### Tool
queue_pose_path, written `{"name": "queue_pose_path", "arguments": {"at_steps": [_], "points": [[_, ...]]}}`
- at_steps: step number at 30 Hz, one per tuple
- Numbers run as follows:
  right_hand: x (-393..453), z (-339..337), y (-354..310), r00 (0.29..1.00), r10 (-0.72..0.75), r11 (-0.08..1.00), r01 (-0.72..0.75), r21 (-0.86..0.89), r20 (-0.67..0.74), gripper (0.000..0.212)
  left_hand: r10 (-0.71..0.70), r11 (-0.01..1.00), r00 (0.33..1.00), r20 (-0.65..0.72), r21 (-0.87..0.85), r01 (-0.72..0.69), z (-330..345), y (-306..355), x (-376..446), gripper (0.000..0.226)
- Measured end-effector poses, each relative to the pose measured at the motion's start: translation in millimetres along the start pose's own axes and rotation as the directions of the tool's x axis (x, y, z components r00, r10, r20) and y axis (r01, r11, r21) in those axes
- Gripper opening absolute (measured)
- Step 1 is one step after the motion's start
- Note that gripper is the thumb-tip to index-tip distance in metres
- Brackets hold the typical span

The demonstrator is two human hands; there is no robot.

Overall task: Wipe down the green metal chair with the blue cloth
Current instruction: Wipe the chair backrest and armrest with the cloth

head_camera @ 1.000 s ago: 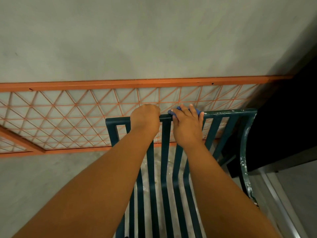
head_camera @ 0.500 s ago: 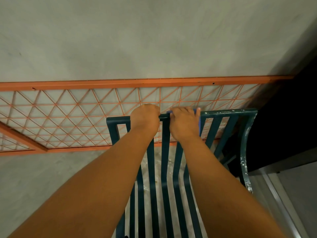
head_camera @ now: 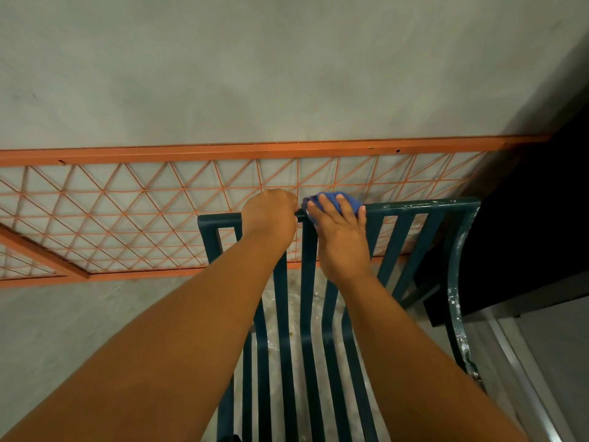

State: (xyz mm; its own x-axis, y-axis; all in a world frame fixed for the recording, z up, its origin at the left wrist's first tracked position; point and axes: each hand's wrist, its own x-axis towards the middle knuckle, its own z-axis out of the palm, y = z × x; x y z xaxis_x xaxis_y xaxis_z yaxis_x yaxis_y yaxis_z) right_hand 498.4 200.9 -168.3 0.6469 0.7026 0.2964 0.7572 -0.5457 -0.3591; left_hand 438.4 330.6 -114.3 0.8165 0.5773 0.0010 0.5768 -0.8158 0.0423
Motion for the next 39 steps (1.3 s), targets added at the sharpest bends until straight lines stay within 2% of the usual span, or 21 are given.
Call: {"name": "queue_pose_path", "arguments": {"at_steps": [2,3,7,8,9,11,14,15,18,20,24,25,26,27,29,30,31,34,35,36,39], "points": [[-7.7,-4.1,17.1,0.994,-0.111,0.994,0.111,-0.005,-0.007,0.059,0.006,1.000,1.000,0.004,-0.005,-0.006,0.2,0.2,0.0,0.017],[-7.1,-7.6,24.9,0.994,-0.111,0.994,0.110,-0.022,-0.012,0.061,0.012,1.000,1.000,0.009,-0.009,-0.011,0.4,0.4,-0.2,0.017],[9.8,-11.3,14.6,0.976,0.208,0.976,-0.211,-0.045,-0.057,0.060,0.024,1.000,0.999,0.026,0.008,-0.024,0.2,-0.3,1.2,0.019],[11.3,-8.2,4.6,0.970,0.234,0.971,-0.237,-0.039,-0.069,0.061,0.023,1.000,0.999,0.031,0.016,-0.023,0.3,-0.2,1.5,0.019],[10.5,-5.2,-4.7,0.974,0.218,0.975,-0.221,-0.036,-0.068,0.062,0.019,1.000,0.999,0.034,0.021,-0.020,0.0,0.1,1.6,0.018],[0.5,3.9,-12.7,0.993,0.084,0.996,-0.086,-0.022,-0.080,0.066,0.011,1.000,1.000,0.024,0.028,-0.012,-0.6,0.1,1.4,0.016],[-15.5,11.2,9.3,0.980,-0.093,0.995,0.087,-0.040,-0.177,0.071,0.025,0.999,1.000,0.003,0.024,-0.025,0.7,-0.3,0.8,0.016],[-17.3,10.8,17.8,0.973,-0.065,0.998,0.060,-0.031,-0.222,0.068,0.028,0.999,1.000,0.008,0.015,-0.028,0.9,-0.3,0.5,0.017],[-12.1,8.9,15.0,0.905,0.206,0.978,-0.174,0.119,-0.372,0.049,0.031,0.999,0.999,0.019,-0.012,-0.030,1.5,-1.0,1.4,0.017],[-7.3,14.4,-2.4,0.883,0.263,0.961,-0.203,0.190,-0.390,0.046,0.026,1.000,0.999,0.027,-0.014,-0.026,1.8,-0.7,1.2,0.018],[-19.9,23.1,-4.7,0.948,-0.007,0.995,0.038,0.089,-0.318,0.040,0.021,1.000,1.000,-0.007,-0.018,-0.021,1.5,-2.5,0.9,0.019],[-21.2,19.3,3.0,0.947,-0.017,0.995,0.046,0.086,-0.320,0.039,0.025,0.999,1.000,-0.007,-0.027,-0.025,1.5,-3.0,0.4,0.019],[-20.6,14.4,9.8,0.945,0.052,0.993,-0.015,0.118,-0.322,0.038,0.026,0.999,1.000,-0.006,-0.038,-0.026,1.4,-3.1,0.0,0.019],[-18.3,8.8,13.7,0.925,0.185,0.973,-0.124,0.195,-0.332,0.037,0.026,0.999,1.000,-0.008,-0.043,-0.026,1.6,-2.9,-0.5,0.019],[-8.5,3.8,11.9,0.822,0.447,0.868,-0.304,0.392,-0.352,0.034,0.025,0.999,1.000,-0.012,-0.040,-0.026,2.5,-1.9,-1.5,0.020],[-4.8,4.2,6.6,0.805,0.489,0.839,-0.329,0.434,-0.336,0.033,0.025,0.999,1.000,-0.011,-0.039,-0.026,3.0,-1.6,-1.9,0.020],[-4.0,6.4,1.3,0.824,0.463,0.854,-0.316,0.413,-0.327,0.033,0.025,0.999,1.000,-0.009,-0.039,-0.026,3.0,-1.3,-1.9,0.021],[-11.9,10.2,5.9,0.931,0.235,0.950,-0.160,0.266,-0.278,0.036,0.028,0.999,1.000,-0.006,-0.036,-0.029,1.4,-1.0,-1.7,0.021],[-11.7,5.0,12.5,0.942,0.224,0.954,-0.160,0.252,-0.251,0.036,0.027,0.999,1.000,-0.007,-0.033,-0.027,0.5,-0.4,-2.1,0.021],[-8.5,-0.9,19.2,0.934,0.244,0.954,-0.184,0.235,-0.260,0.035,0.024,0.999,1.000,-0.009,-0.030,-0.024,0.0,0.2,-2.6,0.021],[13.4,-10.1,26.0,0.844,0.327,0.945,-0.277,0.176,-0.426,0.027,0.014,0.999,1.000,-0.017,-0.047,-0.014,0.0,1.2,-4.2,0.021]]}}
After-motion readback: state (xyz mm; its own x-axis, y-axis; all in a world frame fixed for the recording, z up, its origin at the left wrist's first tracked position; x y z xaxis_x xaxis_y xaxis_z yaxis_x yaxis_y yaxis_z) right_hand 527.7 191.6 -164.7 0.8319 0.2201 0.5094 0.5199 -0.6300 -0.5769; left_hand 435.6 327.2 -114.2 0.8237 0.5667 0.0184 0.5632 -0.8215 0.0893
